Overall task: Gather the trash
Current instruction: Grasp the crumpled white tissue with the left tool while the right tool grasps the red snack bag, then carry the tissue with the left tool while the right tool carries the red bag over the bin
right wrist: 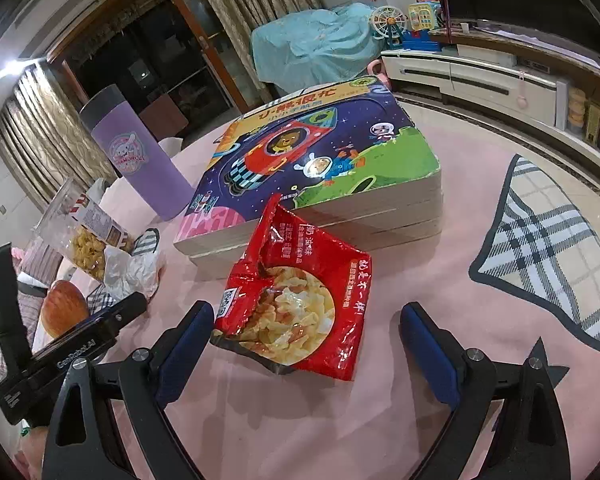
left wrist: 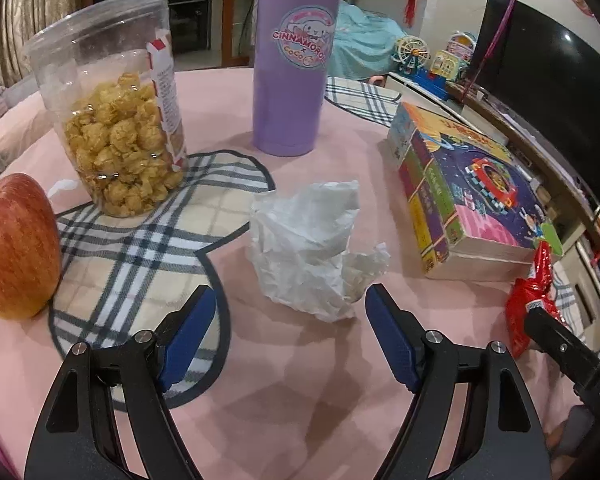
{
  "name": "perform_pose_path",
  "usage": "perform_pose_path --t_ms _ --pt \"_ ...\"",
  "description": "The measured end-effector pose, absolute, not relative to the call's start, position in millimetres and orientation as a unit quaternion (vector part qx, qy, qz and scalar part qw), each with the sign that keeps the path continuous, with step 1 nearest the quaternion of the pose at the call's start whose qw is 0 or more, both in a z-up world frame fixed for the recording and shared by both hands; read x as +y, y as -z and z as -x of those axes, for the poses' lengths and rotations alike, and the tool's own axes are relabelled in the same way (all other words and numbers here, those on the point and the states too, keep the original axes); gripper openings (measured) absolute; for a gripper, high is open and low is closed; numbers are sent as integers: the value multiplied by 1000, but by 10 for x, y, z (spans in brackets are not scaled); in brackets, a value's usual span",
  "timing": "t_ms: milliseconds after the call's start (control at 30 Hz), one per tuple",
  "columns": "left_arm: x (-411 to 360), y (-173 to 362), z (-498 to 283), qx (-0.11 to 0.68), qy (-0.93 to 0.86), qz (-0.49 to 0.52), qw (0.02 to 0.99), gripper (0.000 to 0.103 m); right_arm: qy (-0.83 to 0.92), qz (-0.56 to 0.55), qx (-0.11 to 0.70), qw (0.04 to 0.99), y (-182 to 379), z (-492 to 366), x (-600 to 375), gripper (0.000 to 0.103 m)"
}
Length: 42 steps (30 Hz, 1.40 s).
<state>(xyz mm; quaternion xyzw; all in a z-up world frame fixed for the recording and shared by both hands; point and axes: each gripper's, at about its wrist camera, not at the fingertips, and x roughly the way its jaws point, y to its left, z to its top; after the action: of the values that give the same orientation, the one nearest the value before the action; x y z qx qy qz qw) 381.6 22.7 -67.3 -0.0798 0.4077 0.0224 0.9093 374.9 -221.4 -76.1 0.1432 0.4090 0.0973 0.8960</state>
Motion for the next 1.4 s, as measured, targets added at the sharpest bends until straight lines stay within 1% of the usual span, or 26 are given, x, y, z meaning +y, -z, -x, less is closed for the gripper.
perform_pose_path --t_ms 67,100,133,167,200,233,300,333,367,467,667,867,1400 --pt "212 650 -3816 401 -15 76 913 60 -95 -146 406 897 758 -3749 -2226 92" --pt "198 649 -3830 402 -7 73 912 44 -94 -145 406 898 758 -3745 -2228 89" --pt "175 660 -3849 404 -3 71 912 36 -93 -144 405 898 755 -3743 -2228 81" --pt "159 666 -3851 405 -3 66 912 36 -92 -142 406 898 754 -3738 -2226 70" --pt "146 663 -3847 403 1 63 913 31 -91 -141 408 898 756 -3736 -2221 65" --pt "137 653 -3837 402 6 63 913 30 -89 -140 408 898 752 -3725 -2229 59" --pt "108 613 -3786 395 14 57 917 28 -86 -147 399 901 725 -3676 -2278 51" --pt "101 601 -3765 393 16 55 918 27 -85 -150 397 901 712 -3653 -2301 46" --pt "83 586 -3729 392 22 53 918 27 -86 -153 397 901 705 -3637 -2319 43" --pt "17 558 -3606 392 33 50 918 25 -90 -158 397 900 679 -3580 -2364 41" --pt "-155 495 -3311 395 57 51 915 25 -102 -156 396 899 612 -3382 -2394 39" --pt "-387 399 -2978 393 77 30 916 25 -113 -149 399 898 547 -3130 -2444 39" --pt "-1002 209 -2349 380 123 20 917 25 -108 -158 378 906 297 -2459 -2770 39"
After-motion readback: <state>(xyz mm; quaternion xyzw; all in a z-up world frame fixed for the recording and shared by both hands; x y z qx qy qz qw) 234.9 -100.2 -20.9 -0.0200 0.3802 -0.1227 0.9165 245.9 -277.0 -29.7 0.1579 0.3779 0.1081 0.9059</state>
